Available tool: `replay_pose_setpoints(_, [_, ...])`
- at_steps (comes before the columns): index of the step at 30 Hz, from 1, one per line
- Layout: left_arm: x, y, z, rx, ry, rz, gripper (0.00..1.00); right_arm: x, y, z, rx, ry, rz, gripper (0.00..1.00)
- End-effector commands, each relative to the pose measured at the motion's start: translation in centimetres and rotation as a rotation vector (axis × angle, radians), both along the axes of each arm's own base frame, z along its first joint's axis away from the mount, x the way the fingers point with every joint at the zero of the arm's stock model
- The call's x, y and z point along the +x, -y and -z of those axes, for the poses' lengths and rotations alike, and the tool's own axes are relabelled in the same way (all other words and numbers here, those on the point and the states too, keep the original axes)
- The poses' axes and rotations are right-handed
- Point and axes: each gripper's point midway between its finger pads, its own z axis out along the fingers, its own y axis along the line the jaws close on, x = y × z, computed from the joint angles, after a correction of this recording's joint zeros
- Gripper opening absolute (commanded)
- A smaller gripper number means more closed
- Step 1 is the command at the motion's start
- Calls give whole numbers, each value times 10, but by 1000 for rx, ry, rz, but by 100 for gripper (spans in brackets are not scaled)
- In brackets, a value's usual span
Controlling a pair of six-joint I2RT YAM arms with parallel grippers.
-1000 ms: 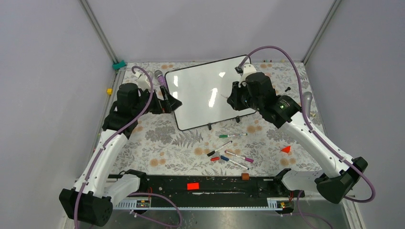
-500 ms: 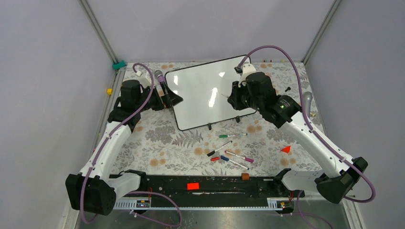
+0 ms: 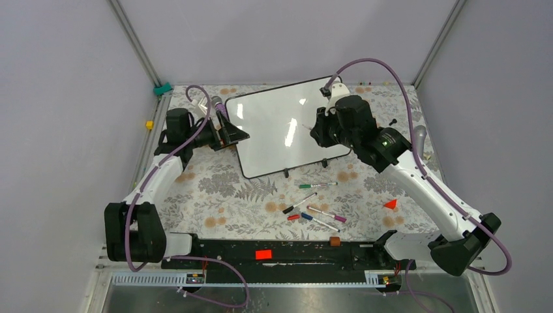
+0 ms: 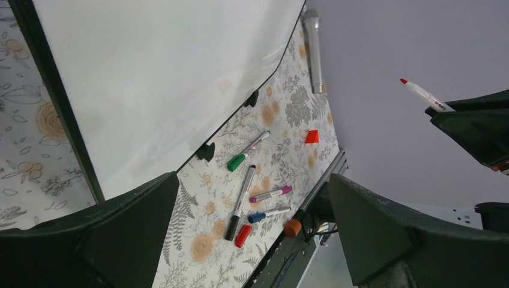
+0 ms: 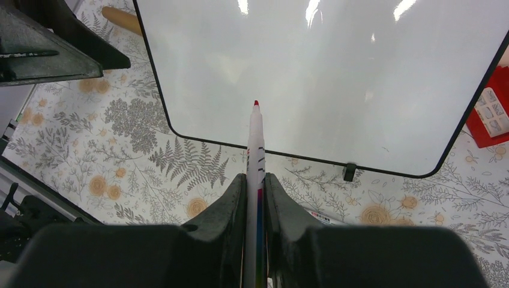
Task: Write a sentence on the whiteboard
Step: Move the whiteboard to the center of the board.
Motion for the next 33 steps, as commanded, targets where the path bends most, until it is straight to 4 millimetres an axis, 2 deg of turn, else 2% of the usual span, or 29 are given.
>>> replay_pose_setpoints(1, [2,3,-25,-8,109,65,99,9,-6,-20,29,50,3,0])
replay_pose_setpoints(5, [4,-1,-17,43,100,91,99,11,-9,-20,31,45,4,0])
replay_pose_setpoints(8, [6,-1,-19,18,109,120,99,14,-10,-17,24,40,8,0])
replay_pose_setpoints(13, [21,-3,-28,-2,162,88,99,18,-14,-18,27,44,5,0])
replay_pose_setpoints(16, [30,-7,-19,37,144,78,99,22,-18,-22,27,55,-5,0])
replay_pose_setpoints(18, [35,-11,-14,85,143,61,99,25,-20,-26,23,65,-6,0])
replay_pose_setpoints(21, [44,-31,-10,122,130,-23,99,30,-21,-29,18,76,-4,0])
replay_pose_setpoints(26, [57,-55,-12,84,116,-117,99,33,-24,-31,18,78,-3,0])
replay_pose_setpoints(29, [64,-64,-14,40,98,-139,99,34,-22,-29,10,79,0,0])
replay_pose_setpoints(33, [73,-64,-7,5,31,-105,99,34,-21,-29,3,82,-1,0])
